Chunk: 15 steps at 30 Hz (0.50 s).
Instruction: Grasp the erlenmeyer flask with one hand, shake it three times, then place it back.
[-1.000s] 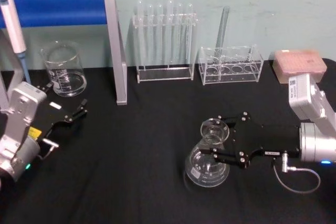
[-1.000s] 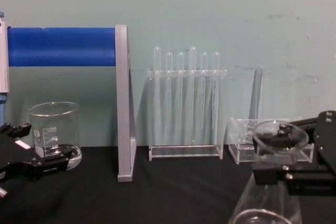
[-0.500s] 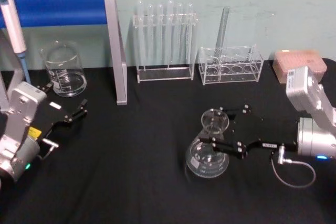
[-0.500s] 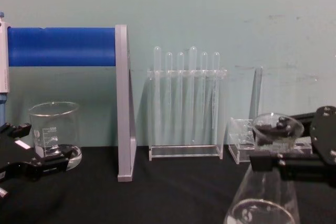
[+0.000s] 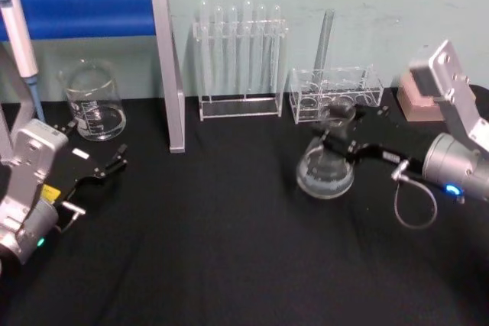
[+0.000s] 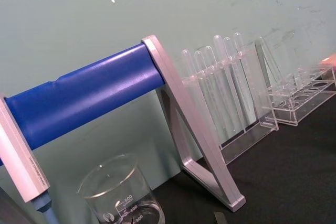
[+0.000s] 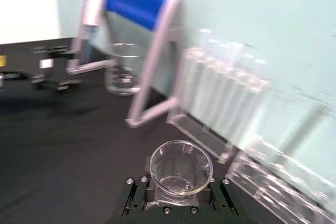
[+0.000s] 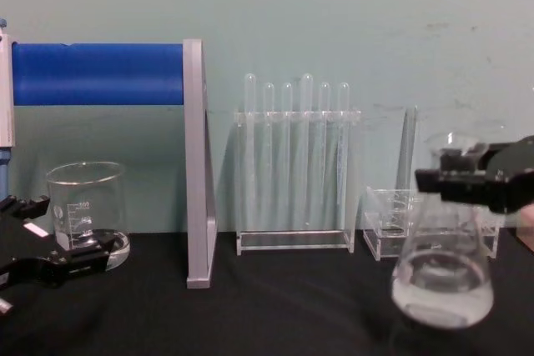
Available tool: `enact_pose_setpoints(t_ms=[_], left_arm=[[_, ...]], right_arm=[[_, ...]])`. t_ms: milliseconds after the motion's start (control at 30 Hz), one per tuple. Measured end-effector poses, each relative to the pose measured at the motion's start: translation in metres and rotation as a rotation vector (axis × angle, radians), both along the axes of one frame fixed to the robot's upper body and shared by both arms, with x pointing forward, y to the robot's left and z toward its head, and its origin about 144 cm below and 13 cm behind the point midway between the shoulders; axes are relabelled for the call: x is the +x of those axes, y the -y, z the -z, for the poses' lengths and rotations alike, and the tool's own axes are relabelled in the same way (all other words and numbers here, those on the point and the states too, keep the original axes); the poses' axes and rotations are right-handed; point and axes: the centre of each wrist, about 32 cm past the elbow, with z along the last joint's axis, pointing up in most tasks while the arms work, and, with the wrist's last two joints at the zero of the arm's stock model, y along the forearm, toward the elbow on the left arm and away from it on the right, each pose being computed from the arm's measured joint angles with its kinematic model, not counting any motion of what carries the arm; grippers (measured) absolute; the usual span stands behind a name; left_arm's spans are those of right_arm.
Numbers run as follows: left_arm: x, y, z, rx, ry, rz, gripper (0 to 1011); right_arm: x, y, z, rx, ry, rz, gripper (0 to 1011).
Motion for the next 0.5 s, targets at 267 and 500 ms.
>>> enact_pose_setpoints(t_ms=[267, 500], left_arm=[[0.0, 0.0, 0.0, 0.0, 0.0, 0.0, 1001], [0.0, 0.0, 0.0, 0.0, 0.0, 0.0, 1001]], right_arm=[[0.009, -0.003, -0.001, 0.032, -0.014, 0.216, 457], [0.018, -0.004, 0.0, 0.041, -0.029, 0.37, 457]])
